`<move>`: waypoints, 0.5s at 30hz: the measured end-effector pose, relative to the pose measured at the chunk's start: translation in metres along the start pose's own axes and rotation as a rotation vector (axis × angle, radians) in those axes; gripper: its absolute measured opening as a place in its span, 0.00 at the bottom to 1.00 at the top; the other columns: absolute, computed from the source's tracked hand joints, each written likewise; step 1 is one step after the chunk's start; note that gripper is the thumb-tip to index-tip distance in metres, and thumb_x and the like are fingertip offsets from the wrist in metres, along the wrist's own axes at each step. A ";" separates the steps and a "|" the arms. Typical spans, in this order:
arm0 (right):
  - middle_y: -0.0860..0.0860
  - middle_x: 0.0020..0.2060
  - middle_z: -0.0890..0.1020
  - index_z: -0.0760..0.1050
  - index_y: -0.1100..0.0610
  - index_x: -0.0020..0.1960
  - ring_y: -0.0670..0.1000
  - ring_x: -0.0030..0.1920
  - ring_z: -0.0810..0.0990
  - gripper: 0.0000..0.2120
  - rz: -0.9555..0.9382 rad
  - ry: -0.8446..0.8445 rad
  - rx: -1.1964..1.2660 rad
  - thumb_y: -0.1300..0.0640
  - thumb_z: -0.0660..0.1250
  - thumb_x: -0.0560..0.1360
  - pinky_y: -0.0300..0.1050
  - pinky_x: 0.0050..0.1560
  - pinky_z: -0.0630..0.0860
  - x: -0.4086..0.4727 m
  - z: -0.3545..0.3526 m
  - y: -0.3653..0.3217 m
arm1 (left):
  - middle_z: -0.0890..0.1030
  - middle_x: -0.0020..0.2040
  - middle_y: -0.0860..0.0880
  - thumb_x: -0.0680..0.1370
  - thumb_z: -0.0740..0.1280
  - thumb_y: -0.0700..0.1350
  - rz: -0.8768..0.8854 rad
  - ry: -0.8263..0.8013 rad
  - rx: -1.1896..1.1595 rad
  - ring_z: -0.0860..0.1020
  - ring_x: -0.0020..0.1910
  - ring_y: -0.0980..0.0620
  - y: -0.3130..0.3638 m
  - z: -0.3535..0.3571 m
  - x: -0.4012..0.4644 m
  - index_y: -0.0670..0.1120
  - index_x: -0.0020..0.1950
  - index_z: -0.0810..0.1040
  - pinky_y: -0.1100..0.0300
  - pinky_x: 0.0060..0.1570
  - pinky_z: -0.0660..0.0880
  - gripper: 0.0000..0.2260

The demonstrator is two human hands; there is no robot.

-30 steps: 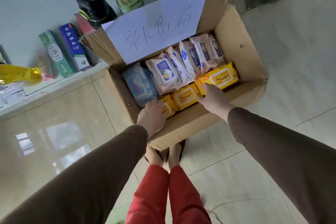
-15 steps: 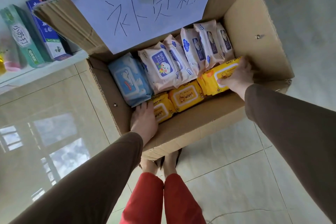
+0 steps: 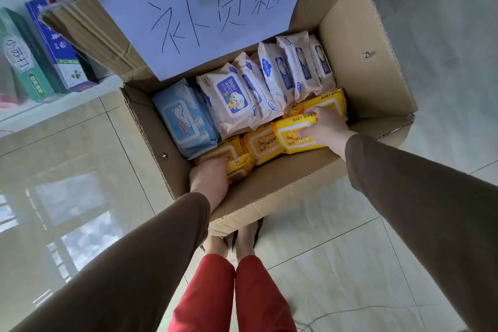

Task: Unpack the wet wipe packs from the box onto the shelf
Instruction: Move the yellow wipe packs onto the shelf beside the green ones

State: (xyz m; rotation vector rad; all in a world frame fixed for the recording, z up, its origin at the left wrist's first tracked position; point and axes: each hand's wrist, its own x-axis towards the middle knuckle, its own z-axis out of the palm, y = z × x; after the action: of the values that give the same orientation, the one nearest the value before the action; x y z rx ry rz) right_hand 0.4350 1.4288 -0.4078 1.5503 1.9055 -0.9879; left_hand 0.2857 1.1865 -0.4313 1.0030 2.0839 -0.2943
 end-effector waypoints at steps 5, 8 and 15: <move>0.54 0.72 0.71 0.62 0.54 0.77 0.56 0.69 0.72 0.40 -0.080 -0.043 0.017 0.48 0.76 0.71 0.45 0.54 0.70 -0.062 -0.021 -0.029 | 0.80 0.61 0.50 0.78 0.66 0.55 0.017 0.062 -0.143 0.78 0.60 0.45 -0.007 -0.039 -0.042 0.58 0.69 0.71 0.53 0.54 0.76 0.20; 0.54 0.70 0.72 0.63 0.53 0.76 0.55 0.64 0.74 0.36 -0.161 -0.015 0.083 0.50 0.75 0.73 0.47 0.53 0.71 -0.118 -0.052 -0.062 | 0.80 0.60 0.47 0.77 0.68 0.54 0.014 0.106 -0.189 0.78 0.59 0.43 -0.017 -0.094 -0.077 0.53 0.67 0.72 0.53 0.49 0.74 0.19; 0.51 0.67 0.74 0.65 0.53 0.74 0.52 0.64 0.73 0.35 -0.390 0.099 0.248 0.48 0.75 0.72 0.49 0.58 0.72 -0.272 -0.134 -0.169 | 0.79 0.49 0.46 0.74 0.71 0.55 0.067 0.291 -0.366 0.79 0.51 0.40 -0.077 -0.257 -0.207 0.50 0.62 0.70 0.54 0.42 0.71 0.21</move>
State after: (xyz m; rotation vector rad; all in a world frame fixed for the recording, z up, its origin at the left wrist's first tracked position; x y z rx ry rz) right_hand 0.3442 1.3506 -0.0818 1.4049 2.2819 -1.3799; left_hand 0.1641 1.1490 -0.1171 0.9296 2.2472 0.2763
